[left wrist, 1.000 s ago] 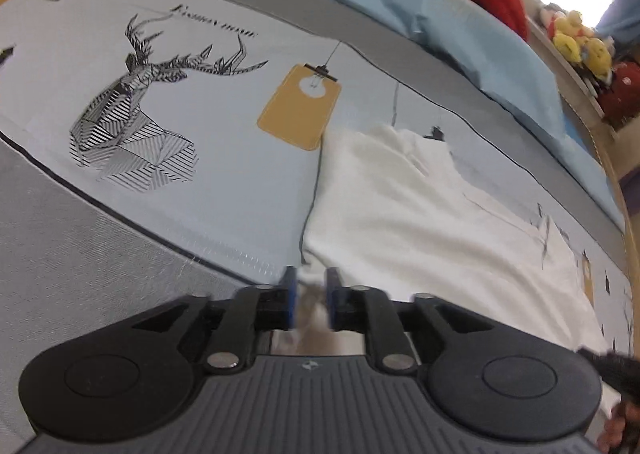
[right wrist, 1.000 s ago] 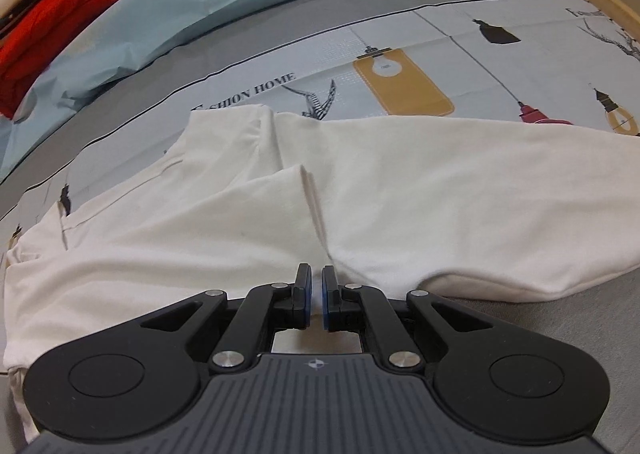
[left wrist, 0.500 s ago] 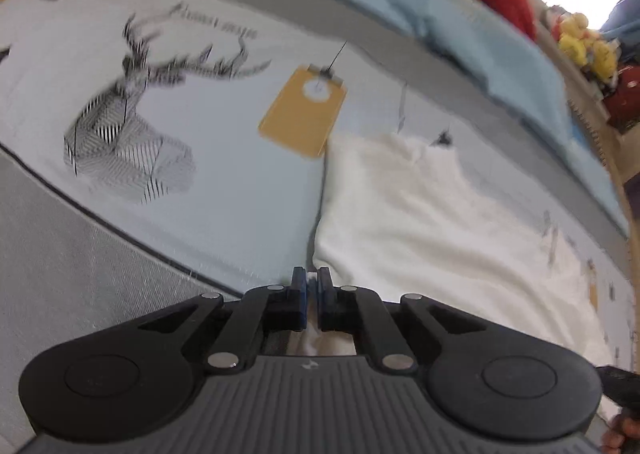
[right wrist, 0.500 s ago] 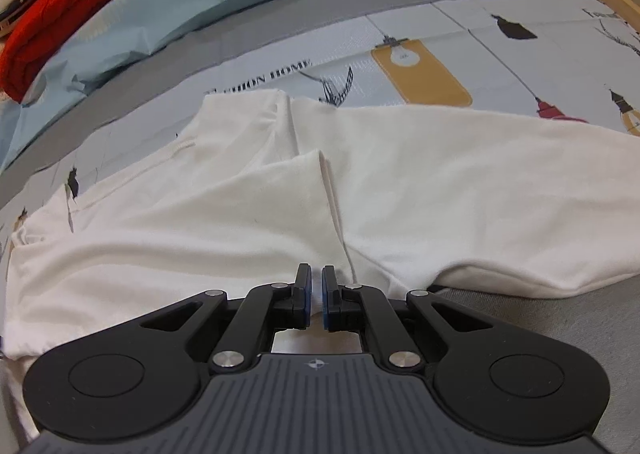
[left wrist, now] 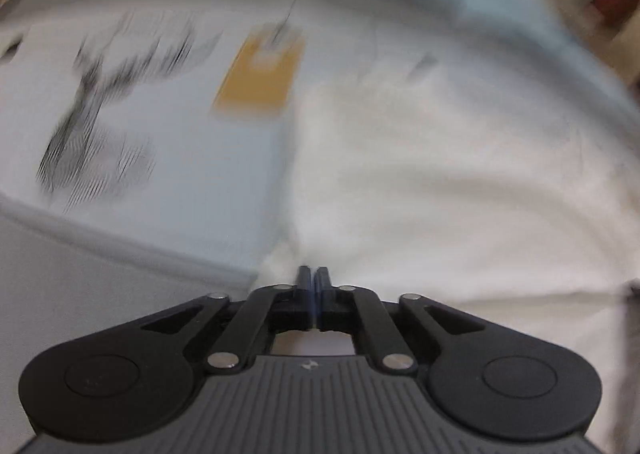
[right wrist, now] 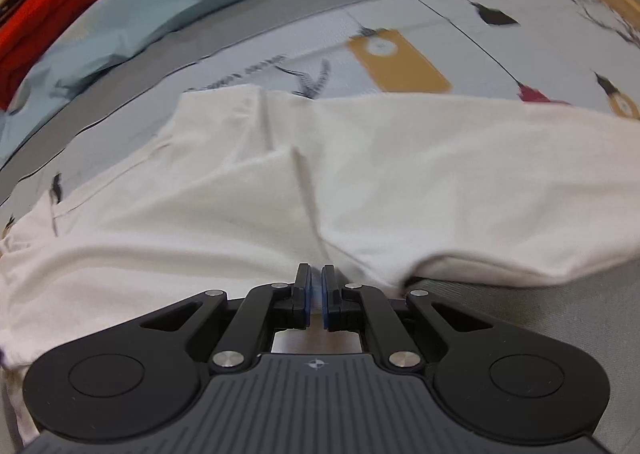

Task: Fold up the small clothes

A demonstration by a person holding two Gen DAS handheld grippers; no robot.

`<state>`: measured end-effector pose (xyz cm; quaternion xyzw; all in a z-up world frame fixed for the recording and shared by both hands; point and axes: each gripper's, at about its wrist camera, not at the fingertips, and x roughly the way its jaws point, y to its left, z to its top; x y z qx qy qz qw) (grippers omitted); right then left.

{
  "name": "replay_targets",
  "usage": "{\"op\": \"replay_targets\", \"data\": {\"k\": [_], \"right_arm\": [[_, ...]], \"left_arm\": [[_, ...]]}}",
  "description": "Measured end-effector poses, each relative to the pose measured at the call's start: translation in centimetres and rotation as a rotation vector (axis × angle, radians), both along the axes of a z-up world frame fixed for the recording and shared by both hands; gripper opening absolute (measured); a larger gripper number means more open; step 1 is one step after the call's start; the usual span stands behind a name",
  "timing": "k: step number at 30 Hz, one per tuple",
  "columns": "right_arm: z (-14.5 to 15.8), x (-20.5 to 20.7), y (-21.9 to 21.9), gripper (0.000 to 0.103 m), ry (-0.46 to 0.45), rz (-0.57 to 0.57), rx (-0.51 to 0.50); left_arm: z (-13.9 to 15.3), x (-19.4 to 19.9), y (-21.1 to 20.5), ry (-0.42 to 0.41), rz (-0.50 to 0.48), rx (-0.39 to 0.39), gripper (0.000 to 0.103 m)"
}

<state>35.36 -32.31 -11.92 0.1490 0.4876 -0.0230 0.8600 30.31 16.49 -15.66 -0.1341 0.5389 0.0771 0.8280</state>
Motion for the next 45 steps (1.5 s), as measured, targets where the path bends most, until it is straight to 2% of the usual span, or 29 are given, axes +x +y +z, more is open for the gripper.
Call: {"op": "replay_targets", "data": {"k": [2,4,6,7,9,10,12,14,17,19,25,30,33,36,39,40,41,43,45], "right_arm": [[0.4,-0.3,-0.7,0.006,-0.017,-0.015,0.026],[1.1,-0.6,-1.6,0.006,-0.049,-0.03,0.041],[1.9,-0.9,-2.6,0.009,-0.084,-0.052,0.062],[2.2,-1.2,-3.2,0.011,-0.103,-0.069,0.075],[2.8,-1.6,-4.8,0.011,-0.138,-0.102,0.102],[3.0,-1.9,-5.7,0.011,-0.153,-0.123,0.114],[3.4,-2.6,-7.9,0.011,-0.189,-0.182,0.131],[3.6,-3.2,-9.9,0.011,-0.213,-0.234,0.135],[3.7,-4.6,-13.7,0.011,-0.249,-0.33,0.124],[3.3,-5.6,-16.3,0.011,-0.256,-0.409,0.118],[0.9,-9.4,-23.9,0.012,-0.25,-0.7,0.182],[-1.5,-11.0,-27.9,0.022,-0.203,-0.878,0.161],[-2.8,-11.8,-29.8,0.023,-0.191,-0.965,0.152],[-4.0,-11.5,-31.6,0.024,-0.246,-0.972,0.208],[-4.5,-11.1,-32.1,0.022,-0.302,-0.951,0.211],[-4.5,-10.9,-32.1,0.009,-0.313,-0.954,0.208],[-4.5,-10.8,-31.9,0.003,-0.318,-0.96,0.2],[-3.2,-10.6,-30.8,0.003,-0.361,-0.98,0.152],[-0.5,-9.5,-28.7,0.003,-0.442,-0.928,0.075]], "left_arm": [[0.9,0.1,0.1,-0.002,0.041,-0.021,0.002],[2.5,0.1,-0.7,-0.07,0.009,0.001,0.005],[3.1,-0.1,-1.1,-0.125,-0.009,-0.017,0.006],[2.7,0.0,-1.2,-0.118,-0.012,-0.025,0.006],[0.7,0.6,-1.5,0.001,-0.013,0.023,0.006],[-0.1,0.6,-1.5,0.023,-0.02,0.028,0.006],[0.8,0.8,-2.0,0.02,-0.022,0.059,0.006],[2.2,0.9,-2.7,-0.017,-0.034,0.081,0.007],[3.5,1.1,-3.7,-0.079,-0.05,0.064,0.012],[4.0,1.1,-4.5,-0.093,-0.061,0.063,0.016],[3.9,1.4,-6.1,-0.094,-0.109,0.098,0.016],[3.8,1.7,-6.7,-0.097,-0.124,0.112,0.016],[3.8,1.7,-6.9,-0.1,-0.131,0.111,0.016],[3.9,1.6,-7.1,-0.102,-0.145,0.122,0.016],[4.1,1.4,-7.0,-0.105,-0.152,0.131,0.016],[4.2,1.3,-6.9,-0.107,-0.153,0.134,0.016],[4.3,1.3,-6.7,-0.109,-0.154,0.139,0.016],[4.5,1.1,-6.3,-0.11,-0.147,0.148,0.016],[4.8,1.0,-5.7,-0.114,-0.131,0.146,0.016]]}}
